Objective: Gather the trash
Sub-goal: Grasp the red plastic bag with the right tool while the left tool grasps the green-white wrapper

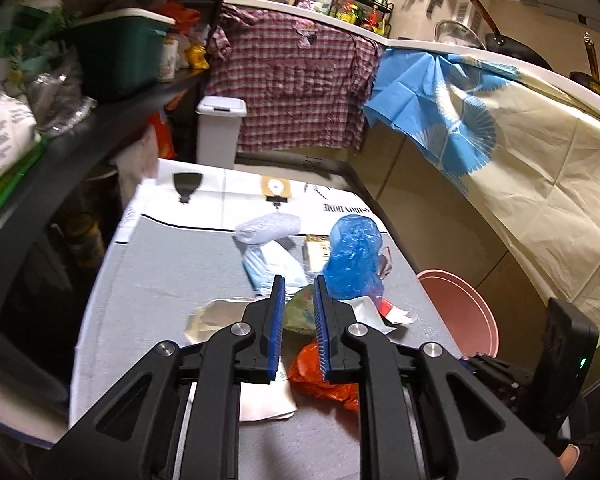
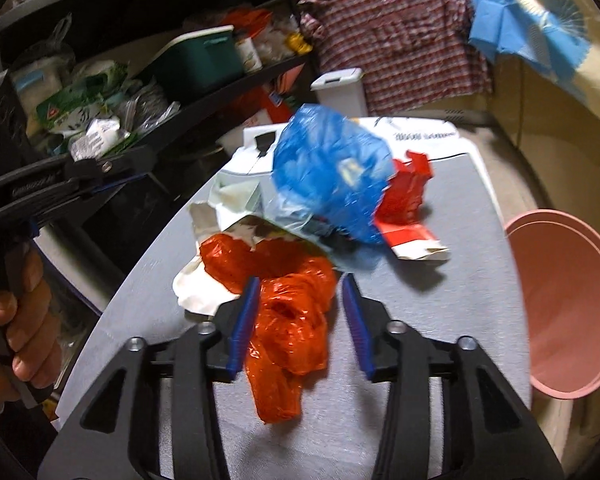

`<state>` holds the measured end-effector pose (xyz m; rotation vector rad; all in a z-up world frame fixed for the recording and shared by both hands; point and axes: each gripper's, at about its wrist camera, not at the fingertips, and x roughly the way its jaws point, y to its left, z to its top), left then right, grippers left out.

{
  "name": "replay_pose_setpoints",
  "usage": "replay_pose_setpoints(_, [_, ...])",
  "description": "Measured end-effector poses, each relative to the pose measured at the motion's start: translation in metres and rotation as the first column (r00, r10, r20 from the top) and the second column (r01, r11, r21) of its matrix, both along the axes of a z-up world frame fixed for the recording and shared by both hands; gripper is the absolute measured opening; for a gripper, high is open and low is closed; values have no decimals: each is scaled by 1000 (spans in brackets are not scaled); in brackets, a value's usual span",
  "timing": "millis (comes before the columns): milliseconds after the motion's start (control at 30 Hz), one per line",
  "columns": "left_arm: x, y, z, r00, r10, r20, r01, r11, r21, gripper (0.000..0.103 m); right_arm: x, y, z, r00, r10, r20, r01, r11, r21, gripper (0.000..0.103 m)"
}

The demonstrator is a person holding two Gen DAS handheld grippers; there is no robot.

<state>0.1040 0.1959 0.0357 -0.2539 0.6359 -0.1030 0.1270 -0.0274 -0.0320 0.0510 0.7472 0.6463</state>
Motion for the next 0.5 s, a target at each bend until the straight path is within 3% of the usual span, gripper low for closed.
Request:
replay_pose_setpoints(300, [23, -14, -26, 994, -63, -90, 60, 998, -30, 15, 11, 16, -19, 997, 50, -61, -52, 998, -41, 51])
replay_pose_setpoints(500, [28, -21, -39, 987, -83, -140, 82, 997, -10, 15, 11, 20, -25, 994, 68, -80, -73, 996, -57, 53])
